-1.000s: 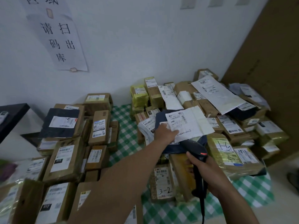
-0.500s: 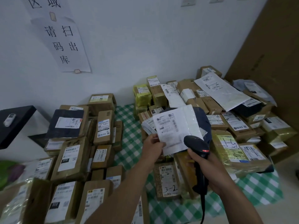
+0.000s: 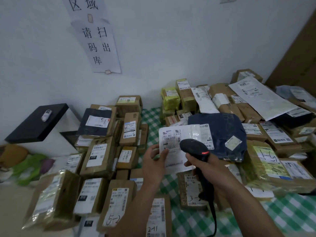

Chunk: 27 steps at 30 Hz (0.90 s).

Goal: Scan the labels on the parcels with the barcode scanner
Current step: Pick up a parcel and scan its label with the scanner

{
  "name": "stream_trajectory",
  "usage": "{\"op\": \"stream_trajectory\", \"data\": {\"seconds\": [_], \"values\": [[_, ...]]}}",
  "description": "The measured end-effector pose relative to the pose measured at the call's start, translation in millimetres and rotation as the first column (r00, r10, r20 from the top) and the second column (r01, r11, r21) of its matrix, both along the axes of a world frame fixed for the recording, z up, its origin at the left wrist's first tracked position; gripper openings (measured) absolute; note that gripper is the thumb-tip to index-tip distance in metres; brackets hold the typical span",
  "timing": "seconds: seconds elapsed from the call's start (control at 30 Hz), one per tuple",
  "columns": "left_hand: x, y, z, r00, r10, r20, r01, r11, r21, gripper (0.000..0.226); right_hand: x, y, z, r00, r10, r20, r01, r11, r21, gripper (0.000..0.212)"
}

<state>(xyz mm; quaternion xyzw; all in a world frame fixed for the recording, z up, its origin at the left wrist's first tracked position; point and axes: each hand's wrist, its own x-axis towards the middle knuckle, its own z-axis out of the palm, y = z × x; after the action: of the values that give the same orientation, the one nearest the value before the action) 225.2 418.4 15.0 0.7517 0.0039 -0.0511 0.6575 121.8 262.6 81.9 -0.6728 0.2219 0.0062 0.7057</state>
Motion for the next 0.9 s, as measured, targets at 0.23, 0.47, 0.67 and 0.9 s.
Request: {"op": "stream_trajectory", "data": {"seconds": [0.23,0.47,0.67,0.9], "values": [[4,21,-1,0.987,0.159,0.01,-0.157,0.982,-0.108,0.021,20,30,11,0.984,0.18,-0.003,-0.18,0.984,-0.012,0.014],[7,36,-1,0.98,0.198,-0.033,-0.201,0.967,-0.158,0.016,24,40,14,0.973,0.229,-0.001,-0.229,0.973,-0.027,0.014],[8,40,0,0.977,0.208,-0.042,-0.212,0.968,-0.137,0.016,25,40,16,0.968,0.252,-0.008,-0.252,0.968,-0.02,0.02],[8,41,1,0.977,0.201,-0.065,-0.208,0.968,-0.141,0.018,27,37,19,0.962,0.273,0.002,-0.273,0.961,-0.048,0.018]]}}
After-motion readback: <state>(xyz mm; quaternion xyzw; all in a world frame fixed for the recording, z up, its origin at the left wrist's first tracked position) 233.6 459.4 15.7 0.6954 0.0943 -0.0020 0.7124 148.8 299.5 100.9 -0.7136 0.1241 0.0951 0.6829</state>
